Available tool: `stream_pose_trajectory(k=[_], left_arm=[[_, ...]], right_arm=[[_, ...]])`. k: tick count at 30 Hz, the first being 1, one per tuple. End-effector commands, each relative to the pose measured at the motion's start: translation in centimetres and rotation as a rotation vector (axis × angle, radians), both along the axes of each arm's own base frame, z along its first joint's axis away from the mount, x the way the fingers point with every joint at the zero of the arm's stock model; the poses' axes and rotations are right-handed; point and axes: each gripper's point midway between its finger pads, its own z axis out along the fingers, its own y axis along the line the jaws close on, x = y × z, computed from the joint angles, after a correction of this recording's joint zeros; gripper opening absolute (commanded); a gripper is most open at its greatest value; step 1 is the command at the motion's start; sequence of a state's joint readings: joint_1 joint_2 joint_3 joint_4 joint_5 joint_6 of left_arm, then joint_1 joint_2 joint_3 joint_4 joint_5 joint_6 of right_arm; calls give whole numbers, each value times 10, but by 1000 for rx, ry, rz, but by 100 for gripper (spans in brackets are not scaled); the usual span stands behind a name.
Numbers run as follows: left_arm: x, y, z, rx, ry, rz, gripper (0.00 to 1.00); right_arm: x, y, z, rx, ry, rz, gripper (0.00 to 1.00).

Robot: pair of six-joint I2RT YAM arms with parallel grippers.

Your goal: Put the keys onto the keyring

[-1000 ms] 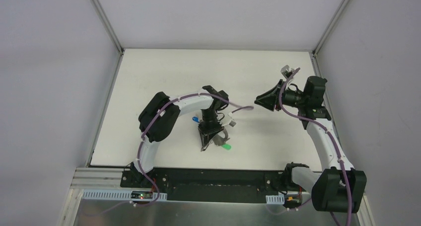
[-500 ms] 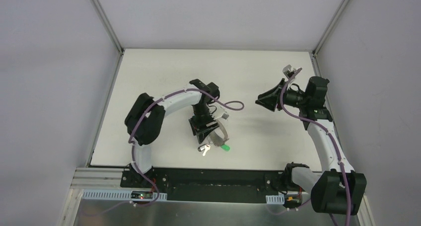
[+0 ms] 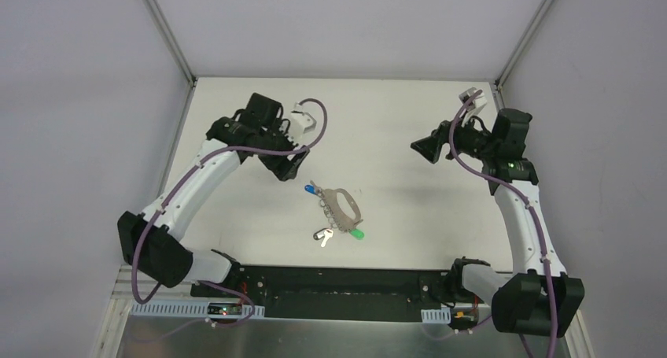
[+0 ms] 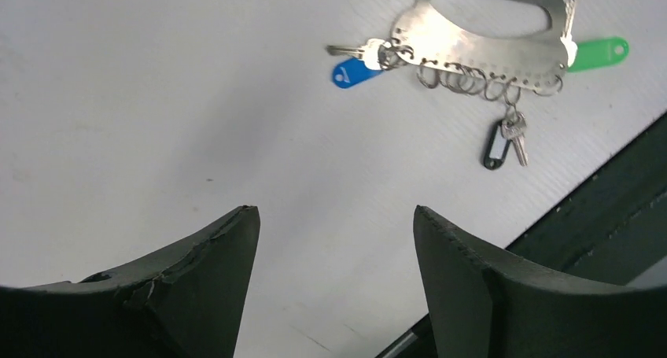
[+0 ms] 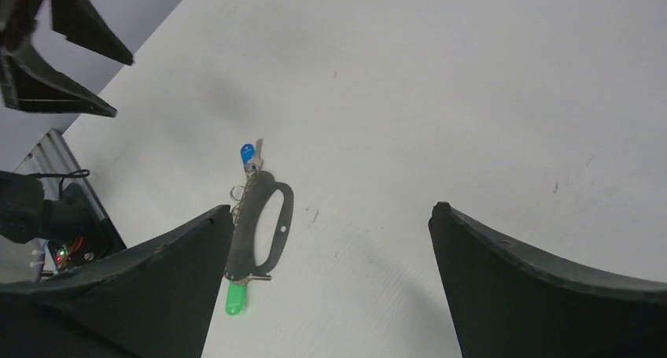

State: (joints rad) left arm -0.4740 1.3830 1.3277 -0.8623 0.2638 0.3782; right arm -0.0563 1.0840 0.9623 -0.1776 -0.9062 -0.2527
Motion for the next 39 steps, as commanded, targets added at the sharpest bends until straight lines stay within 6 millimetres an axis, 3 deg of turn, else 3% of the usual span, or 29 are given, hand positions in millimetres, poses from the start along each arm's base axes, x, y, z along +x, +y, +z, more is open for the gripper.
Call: stream_pose_trajectory(k=[1,4,5,12,15,19,23,28,33,39], left_arm=[[24,23,34,-66,-167,172,78],[31,45,52,-85,-270,285,97],[33,52,58,-93,-309,321,99],[33,110,105,-224,-624,619,99],[27,128,114,-265,-732,711,99],[17,121,102,-293,-686,681,99],[7,116,91,-340,-683,663,99],[-11,114,95,-356,-695,625,99],[-15,125,109,-358,-742,657,99],[-15,132,105,-325,-736,684,99]], right_arm=[[14,-23,-10,-30,29,-198,100],[16,-31,-11,-27,-6,-267,100],[14,-30,-11,-27,-12,-263,100],[8,-28,-14,6,52,-278,100],[10,-28,-10,35,67,-297,100],[12,-30,2,40,49,-316,100],[5,-32,-5,44,46,-331,100],[-1,-36,-7,42,15,-337,100],[-3,-38,-6,42,3,-333,100],[-3,-39,-8,40,8,-327,100]])
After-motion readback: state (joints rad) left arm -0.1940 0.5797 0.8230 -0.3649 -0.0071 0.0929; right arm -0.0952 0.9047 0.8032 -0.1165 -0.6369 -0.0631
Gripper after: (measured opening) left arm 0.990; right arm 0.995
